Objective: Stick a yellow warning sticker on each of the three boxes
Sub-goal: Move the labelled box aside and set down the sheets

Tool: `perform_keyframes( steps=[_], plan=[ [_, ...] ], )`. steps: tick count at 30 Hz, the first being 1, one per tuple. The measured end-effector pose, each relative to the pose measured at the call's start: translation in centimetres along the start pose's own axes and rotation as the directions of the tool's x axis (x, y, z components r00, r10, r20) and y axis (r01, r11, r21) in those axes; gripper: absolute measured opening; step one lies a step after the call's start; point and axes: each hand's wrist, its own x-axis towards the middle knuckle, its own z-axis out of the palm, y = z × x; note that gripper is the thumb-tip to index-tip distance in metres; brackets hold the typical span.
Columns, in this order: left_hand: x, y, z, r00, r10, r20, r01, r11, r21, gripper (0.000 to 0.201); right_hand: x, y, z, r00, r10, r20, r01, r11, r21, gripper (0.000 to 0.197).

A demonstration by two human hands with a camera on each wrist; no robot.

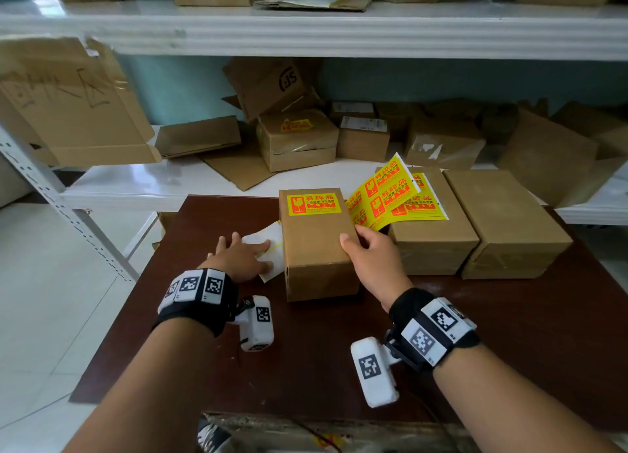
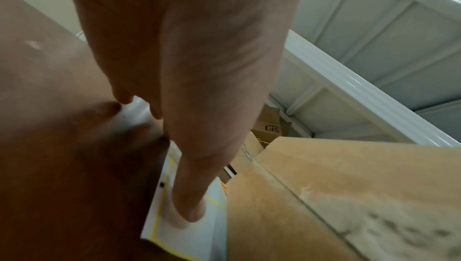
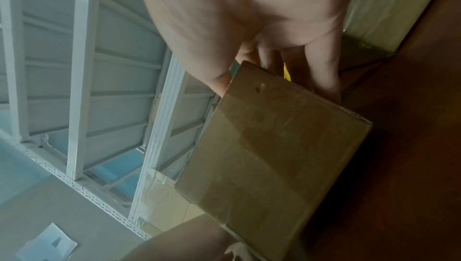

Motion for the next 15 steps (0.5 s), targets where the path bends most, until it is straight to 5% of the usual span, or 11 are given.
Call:
perform_keyframes(
  steps=[3,8,15],
  plan=[
    [0.4,-0.4,0.3,0.999,0.028,-0.033,-0.027,0.999,0.025,0.066,-0.1,0.2,0.2,1.000,-0.010,-0.014,0.009,0.997,-0.081,0.060],
    [-0.4,0.1,-0.8,0.948,0.063,-0.312,-0.134,0.968,-0.210,0.059,-0.2,0.1,0.3,1.000,-0.014,-0.028,0.011,0.995,-0.104,0.053],
    [-2.9,-0.1,-4.3,0.654,0.014,-0.756,-0.391,0.862,-0.322,0.069,-0.3,0.2,0.5,0.999,0.016,-0.038,-0.018,0.999,-0.049,0.051]
  ],
)
